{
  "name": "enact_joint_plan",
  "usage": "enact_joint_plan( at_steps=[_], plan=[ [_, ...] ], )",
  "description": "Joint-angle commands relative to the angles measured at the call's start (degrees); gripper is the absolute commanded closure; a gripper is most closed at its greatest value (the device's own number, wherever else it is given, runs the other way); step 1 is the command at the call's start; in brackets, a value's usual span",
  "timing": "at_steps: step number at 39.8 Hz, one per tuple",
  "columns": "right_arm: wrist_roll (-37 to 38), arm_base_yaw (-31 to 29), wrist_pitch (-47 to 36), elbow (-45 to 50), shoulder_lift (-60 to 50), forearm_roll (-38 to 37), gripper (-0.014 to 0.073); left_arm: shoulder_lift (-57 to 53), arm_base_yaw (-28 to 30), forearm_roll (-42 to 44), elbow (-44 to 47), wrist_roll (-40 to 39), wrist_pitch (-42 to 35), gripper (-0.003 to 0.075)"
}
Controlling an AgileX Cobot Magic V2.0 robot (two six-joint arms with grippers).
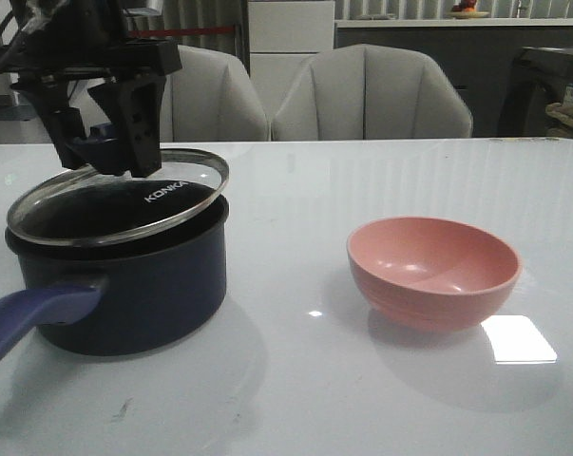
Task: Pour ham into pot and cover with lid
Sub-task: 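Lower the glass lid onto the saucepan with the left gripper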
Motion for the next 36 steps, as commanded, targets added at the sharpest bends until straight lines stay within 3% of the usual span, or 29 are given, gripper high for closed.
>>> enact_joint_plan(
  at_steps=[1,36],
  plan=[
    [-0.43,-0.01,-4.27,-1.65,0.52,0.29,0.0442,-3.08,-0.27,0.15,-1.64,-0.40,2.55,0.0607],
    [-0.43,-0.01,-4.27,-1.65,0.52,0.29,0.0442,-2.94,-1.45,1.70,-0.39,-0.40,2.55,0.0603]
  ],
)
